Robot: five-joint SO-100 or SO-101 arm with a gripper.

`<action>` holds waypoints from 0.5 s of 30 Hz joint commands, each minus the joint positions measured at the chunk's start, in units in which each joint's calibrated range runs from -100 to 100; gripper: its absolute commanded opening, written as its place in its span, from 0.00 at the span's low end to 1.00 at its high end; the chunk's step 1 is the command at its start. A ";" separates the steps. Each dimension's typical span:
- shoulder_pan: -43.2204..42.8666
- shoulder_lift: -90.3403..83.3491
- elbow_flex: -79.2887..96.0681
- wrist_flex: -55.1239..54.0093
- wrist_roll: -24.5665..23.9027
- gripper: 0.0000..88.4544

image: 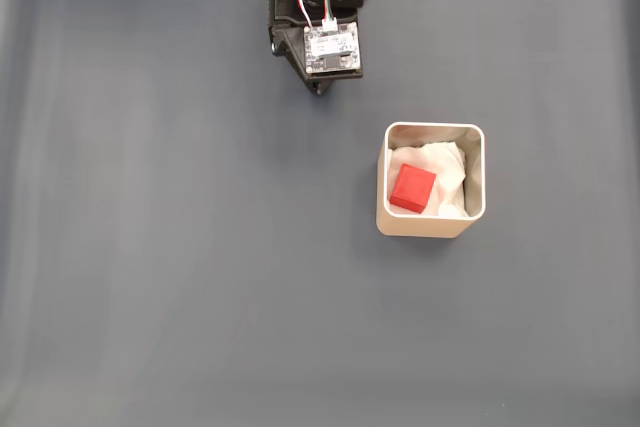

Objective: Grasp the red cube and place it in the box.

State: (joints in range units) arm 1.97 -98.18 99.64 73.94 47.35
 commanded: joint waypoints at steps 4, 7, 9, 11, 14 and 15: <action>2.33 -1.82 0.36 1.58 -1.12 0.00; 2.12 -1.82 0.36 1.58 -1.22 0.01; 2.12 -1.82 0.36 1.58 -1.22 0.01; 2.05 -1.82 0.36 1.58 -1.22 0.01; 1.98 -1.82 0.36 1.67 -1.12 0.01; 1.98 -1.82 0.36 1.67 -0.83 0.01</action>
State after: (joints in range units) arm 3.39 -98.27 99.64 74.82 46.47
